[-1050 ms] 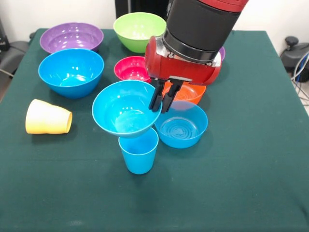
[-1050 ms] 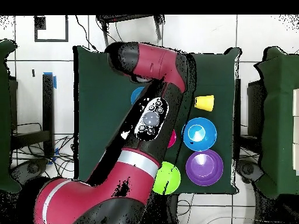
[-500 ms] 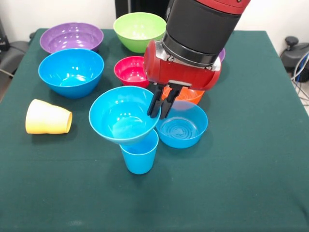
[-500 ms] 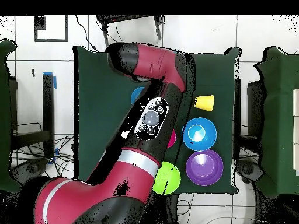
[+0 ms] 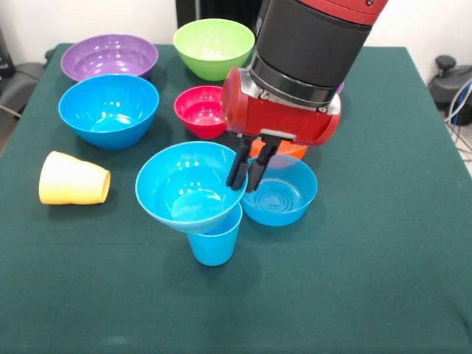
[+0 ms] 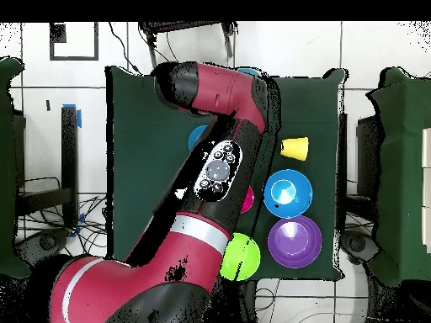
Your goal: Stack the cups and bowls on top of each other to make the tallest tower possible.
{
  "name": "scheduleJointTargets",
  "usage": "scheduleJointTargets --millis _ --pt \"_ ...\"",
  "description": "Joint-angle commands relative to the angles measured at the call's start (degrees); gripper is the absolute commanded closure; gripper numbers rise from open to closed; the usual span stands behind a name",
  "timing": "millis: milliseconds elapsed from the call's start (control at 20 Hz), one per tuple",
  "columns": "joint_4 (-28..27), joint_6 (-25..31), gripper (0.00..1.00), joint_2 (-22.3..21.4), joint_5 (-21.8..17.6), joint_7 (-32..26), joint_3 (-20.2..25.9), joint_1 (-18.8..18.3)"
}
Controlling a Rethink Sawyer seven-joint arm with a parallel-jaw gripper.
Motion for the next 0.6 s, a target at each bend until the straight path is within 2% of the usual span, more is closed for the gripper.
scheduleJointTargets --millis 50,200,600 --pt "5.61 -6.22 1.00 0.03 -4.58 3.19 9.10 -0.27" --pt "6.52 -7.20 1.00 -0.14 -4.63 3.57 9.35 -0.18" --pt "3.87 -6.30 1.00 1.96 -4.44 6.13 7.22 0.79"
